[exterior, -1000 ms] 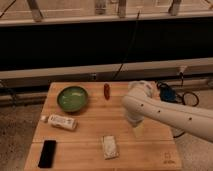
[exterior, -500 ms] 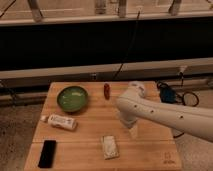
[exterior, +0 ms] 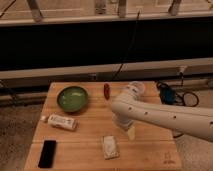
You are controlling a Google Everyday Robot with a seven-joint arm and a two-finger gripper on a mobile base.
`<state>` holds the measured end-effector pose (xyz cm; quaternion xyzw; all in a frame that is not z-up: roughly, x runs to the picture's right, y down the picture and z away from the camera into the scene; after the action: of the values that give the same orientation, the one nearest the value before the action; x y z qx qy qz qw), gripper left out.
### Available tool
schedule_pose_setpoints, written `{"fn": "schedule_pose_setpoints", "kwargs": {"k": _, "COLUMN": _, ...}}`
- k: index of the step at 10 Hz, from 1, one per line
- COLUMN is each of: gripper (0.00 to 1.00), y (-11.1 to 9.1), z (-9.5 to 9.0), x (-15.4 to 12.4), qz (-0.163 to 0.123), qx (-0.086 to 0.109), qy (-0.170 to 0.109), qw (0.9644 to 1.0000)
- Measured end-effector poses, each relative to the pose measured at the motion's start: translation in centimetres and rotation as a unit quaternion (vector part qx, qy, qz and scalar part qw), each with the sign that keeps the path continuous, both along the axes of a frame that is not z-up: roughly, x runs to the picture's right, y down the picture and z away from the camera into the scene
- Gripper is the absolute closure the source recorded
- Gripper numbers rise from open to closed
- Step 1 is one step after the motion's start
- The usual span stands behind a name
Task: Wipe the white sponge on the table
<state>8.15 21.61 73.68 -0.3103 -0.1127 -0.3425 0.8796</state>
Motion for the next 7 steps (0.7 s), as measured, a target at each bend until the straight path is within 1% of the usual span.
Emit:
{"fn": "schedule_pose_setpoints", "kwargs": {"k": 2, "gripper": 0.20, "y": 0.4, "z": 0.1, "x": -0.6, "qz": -0.018, "qx": -0.003, "qy": -0.016, "qw": 0.9997}}
{"fn": "schedule_pose_setpoints", "kwargs": {"k": 3, "gripper": 0.20, "y": 0.6, "z": 0.1, "x": -0.7, "qz": -0.020, "qx": -0.003, "qy": -0.017, "qw": 0.9996}}
{"fn": "schedule_pose_setpoints", "kwargs": {"k": 7, "gripper": 0.20, "y": 2.5, "z": 0.1, "x": -2.0, "qz": -0.048, "qx": -0.014, "qy": -0.044, "qw": 0.9978}}
